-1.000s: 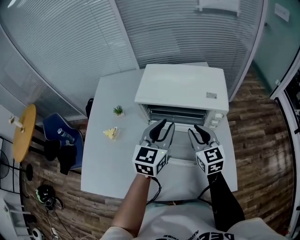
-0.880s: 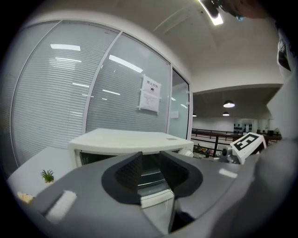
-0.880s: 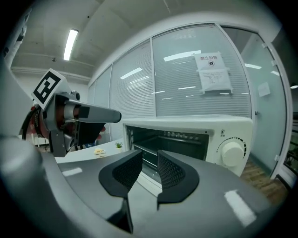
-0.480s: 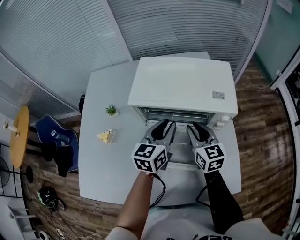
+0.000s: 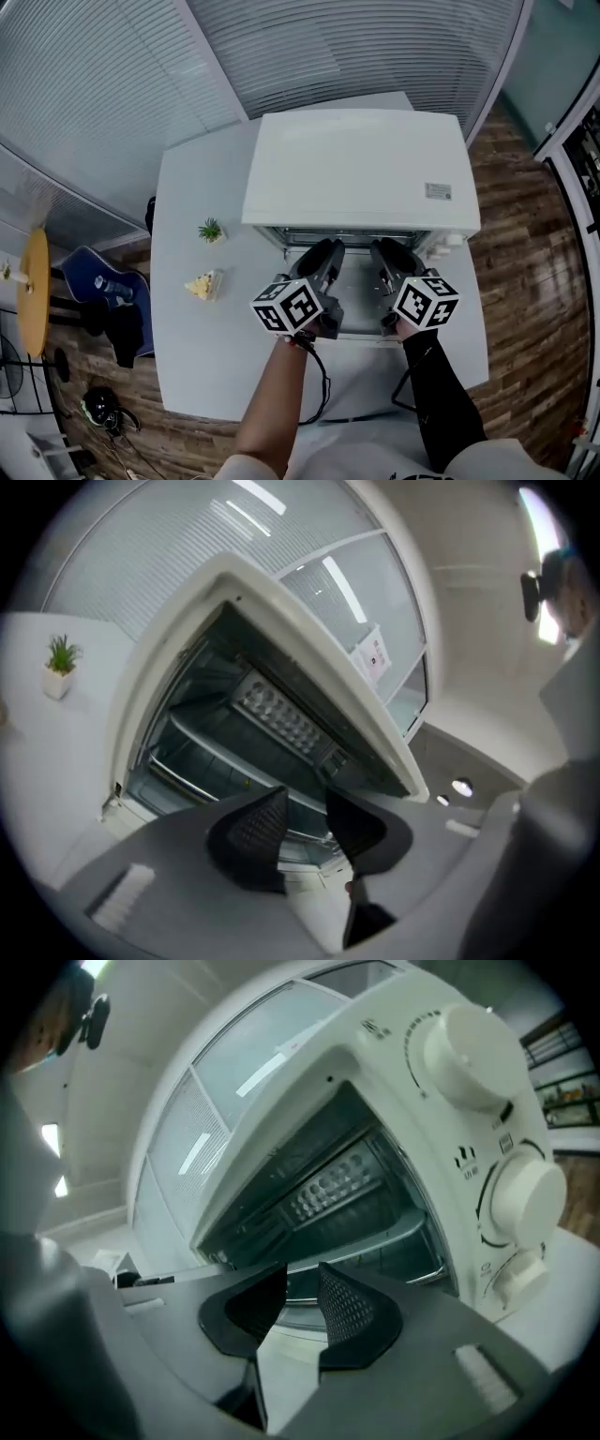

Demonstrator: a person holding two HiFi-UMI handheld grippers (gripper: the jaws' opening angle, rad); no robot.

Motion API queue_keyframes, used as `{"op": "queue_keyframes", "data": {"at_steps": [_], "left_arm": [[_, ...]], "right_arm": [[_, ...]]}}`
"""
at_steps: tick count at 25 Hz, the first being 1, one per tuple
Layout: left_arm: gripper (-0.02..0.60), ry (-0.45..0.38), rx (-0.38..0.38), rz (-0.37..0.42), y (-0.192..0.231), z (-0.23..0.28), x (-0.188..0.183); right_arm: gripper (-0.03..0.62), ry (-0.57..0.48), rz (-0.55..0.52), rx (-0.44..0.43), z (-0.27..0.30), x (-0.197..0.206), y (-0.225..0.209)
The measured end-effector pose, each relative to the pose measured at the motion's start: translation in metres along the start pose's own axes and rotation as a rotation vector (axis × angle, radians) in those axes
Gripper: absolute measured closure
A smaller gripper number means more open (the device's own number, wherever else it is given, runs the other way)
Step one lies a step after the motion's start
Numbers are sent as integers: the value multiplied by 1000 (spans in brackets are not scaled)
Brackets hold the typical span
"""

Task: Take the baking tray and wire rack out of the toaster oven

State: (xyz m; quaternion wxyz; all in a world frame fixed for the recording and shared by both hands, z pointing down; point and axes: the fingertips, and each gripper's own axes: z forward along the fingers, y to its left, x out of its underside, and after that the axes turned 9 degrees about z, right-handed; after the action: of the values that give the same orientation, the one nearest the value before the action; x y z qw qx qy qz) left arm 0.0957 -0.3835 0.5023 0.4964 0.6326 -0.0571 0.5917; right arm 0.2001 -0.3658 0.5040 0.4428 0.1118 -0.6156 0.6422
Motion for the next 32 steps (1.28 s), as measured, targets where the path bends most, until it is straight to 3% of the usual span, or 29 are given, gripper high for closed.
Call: {"op": "queue_keyframes", "data": {"at_steps": [9, 14, 21, 26, 28, 32], "left_arm": [[391, -66, 72, -344, 19, 22, 13], [391, -140, 49, -504, 34, 29, 6], [391, -206, 38, -595, 53, 48, -6], [402, -256, -13, -739, 73, 55, -5], [444, -259, -18, -748, 72, 58, -9], [451, -258, -17, -768, 70, 56, -8]], "right_arm": [[510, -90, 294, -18, 11, -5, -22], [510, -147, 427, -66, 16, -13, -25], [510, -179, 503, -50, 30, -20, -36], [511, -200, 543, -39, 29, -21, -39], [511, -208, 576, -28, 28, -22, -39], [514, -235, 680, -20, 27, -21, -43]]}}
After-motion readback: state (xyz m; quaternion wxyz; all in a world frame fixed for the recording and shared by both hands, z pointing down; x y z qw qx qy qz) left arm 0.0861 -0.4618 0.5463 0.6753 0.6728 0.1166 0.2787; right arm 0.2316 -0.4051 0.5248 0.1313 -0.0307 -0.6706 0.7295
